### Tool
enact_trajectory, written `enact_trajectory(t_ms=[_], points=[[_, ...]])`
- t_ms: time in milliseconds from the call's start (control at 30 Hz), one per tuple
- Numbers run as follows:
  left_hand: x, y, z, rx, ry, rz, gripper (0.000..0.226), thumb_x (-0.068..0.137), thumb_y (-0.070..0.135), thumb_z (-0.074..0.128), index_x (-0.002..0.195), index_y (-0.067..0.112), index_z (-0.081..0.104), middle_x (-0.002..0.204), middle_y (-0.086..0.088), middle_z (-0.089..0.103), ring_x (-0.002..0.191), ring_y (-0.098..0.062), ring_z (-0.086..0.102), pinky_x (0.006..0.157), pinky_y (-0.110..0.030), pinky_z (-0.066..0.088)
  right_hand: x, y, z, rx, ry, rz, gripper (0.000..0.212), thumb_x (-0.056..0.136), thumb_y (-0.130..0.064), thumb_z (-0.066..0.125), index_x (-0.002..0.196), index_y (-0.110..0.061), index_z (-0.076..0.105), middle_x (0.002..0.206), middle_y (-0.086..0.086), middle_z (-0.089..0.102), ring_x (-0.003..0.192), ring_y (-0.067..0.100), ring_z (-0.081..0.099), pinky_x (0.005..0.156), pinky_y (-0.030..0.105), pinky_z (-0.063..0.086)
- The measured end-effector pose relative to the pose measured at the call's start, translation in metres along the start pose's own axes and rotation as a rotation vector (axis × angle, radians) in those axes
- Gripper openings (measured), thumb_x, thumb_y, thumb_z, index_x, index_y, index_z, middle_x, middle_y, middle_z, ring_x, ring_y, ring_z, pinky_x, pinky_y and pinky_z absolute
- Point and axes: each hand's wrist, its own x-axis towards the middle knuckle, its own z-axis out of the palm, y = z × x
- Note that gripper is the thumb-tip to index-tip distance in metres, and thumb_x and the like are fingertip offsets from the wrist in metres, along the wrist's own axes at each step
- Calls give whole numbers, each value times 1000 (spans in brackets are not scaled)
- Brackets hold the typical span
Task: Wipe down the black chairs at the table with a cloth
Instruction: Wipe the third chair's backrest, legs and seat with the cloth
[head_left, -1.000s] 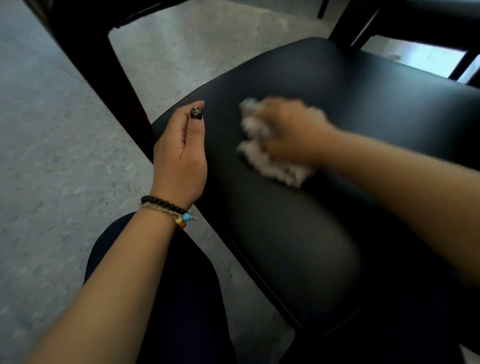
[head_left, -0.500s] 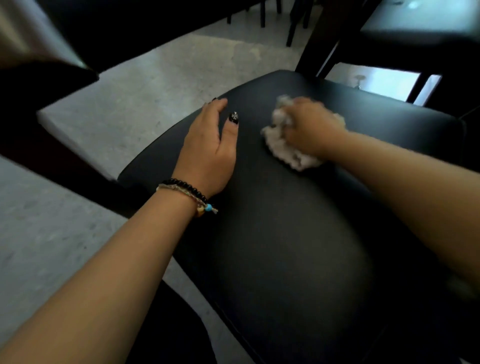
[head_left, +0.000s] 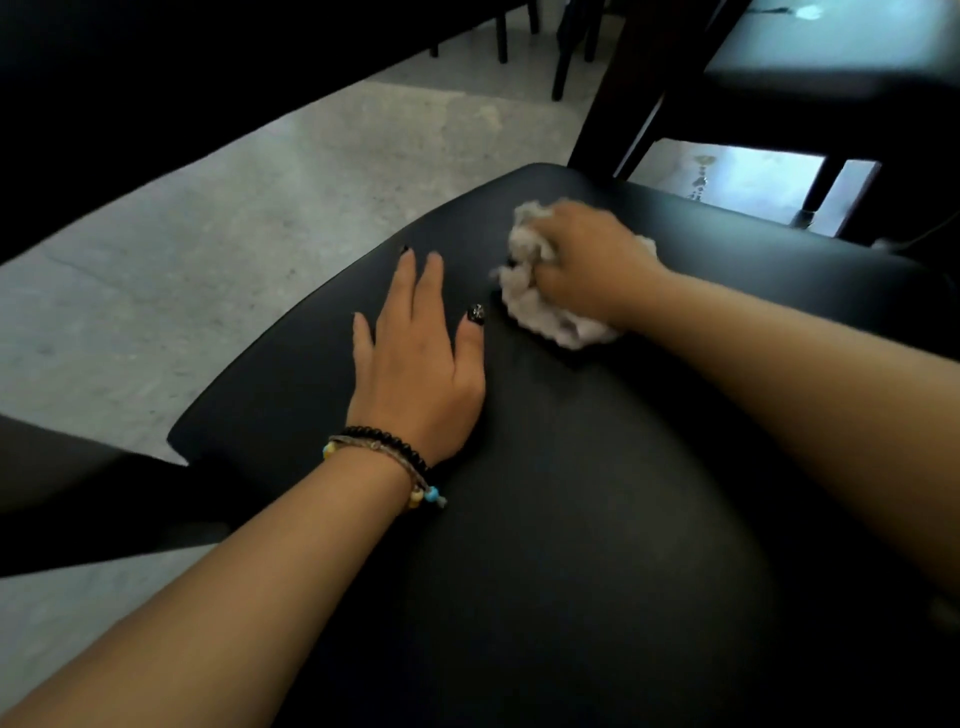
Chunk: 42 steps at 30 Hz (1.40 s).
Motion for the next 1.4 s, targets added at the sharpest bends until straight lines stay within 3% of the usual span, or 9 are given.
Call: enact_trajectory(t_ms=[100, 233, 333, 467, 667, 867, 1133, 1267, 1400], points=[[3, -1, 2, 53, -21, -11, 61, 98, 46, 31, 153, 24, 15, 162, 4, 9, 146, -8, 9, 120, -47, 1, 39, 5, 7, -92, 137, 229, 32, 92, -21, 51, 120, -6, 58, 126, 19, 54, 113, 34, 54, 88, 37, 42], [1, 0, 3, 102, -35, -22, 62, 96, 47, 30, 152, 23, 21, 160, 4, 20, 146, -9, 16, 121, -47, 4, 31, -32, 26, 62, 88, -85, 22, 88, -22, 56, 108, -14, 60, 120, 12, 56, 109, 28, 55, 83, 33, 40], [2, 0, 1, 87, -28, -26, 62, 96, 46, 33, 152, 22, 21, 157, 4, 26, 144, -9, 21, 121, -45, 5, 24, -22, 16, 73, -46, -187, 32, 86, -18, 56, 117, -13, 62, 119, 11, 55, 106, 26, 54, 84, 32, 40], [2, 2, -1, 69, -21, -26, 62, 97, 43, 38, 152, 22, 20, 157, 6, 27, 144, -8, 21, 121, -44, 5, 44, 44, -6, -6, 36, 93, 23, 85, -15, 57, 105, -6, 65, 110, 18, 59, 102, 34, 58, 79, 33, 44], [3, 6, -3, 98, -45, -45, 61, 96, 43, 37, 152, 23, 22, 158, 7, 25, 145, -7, 18, 121, -44, 3, 67, 46, 3, -133, 175, 380, 43, 93, -32, 55, 126, -5, 54, 127, 19, 50, 116, 38, 50, 87, 40, 43], [3, 6, -4, 120, -50, -46, 60, 96, 44, 36, 151, 23, 24, 157, 6, 25, 145, -8, 18, 121, -45, 5, 37, 37, -7, -92, 12, 106, 31, 91, -23, 52, 120, -10, 57, 126, 17, 49, 113, 36, 51, 84, 35, 38], [3, 7, -3, 105, -77, -33, 57, 97, 33, 35, 151, 20, 24, 159, 2, 22, 146, -11, 17, 120, -48, 3, -94, -39, 4, 51, 22, -204, 49, 85, -31, 59, 132, -18, 54, 125, 7, 55, 110, 29, 56, 84, 32, 42], [-2, 10, -4, 93, -90, 52, 56, 99, 30, 37, 152, 20, 22, 161, 2, 15, 147, -12, 14, 120, -52, 2, -67, 17, -16, -66, 39, 97, 41, 84, -26, 57, 124, -19, 57, 125, 12, 53, 116, 33, 52, 93, 38, 45], [3, 23, -4, 120, -135, 424, 50, 100, 22, 43, 148, 13, 34, 159, -7, 21, 147, -20, 19, 118, -49, 18, -51, 73, -32, -87, 279, 577, 37, 84, -17, 54, 119, -6, 54, 126, 21, 51, 117, 39, 50, 93, 40, 42]])
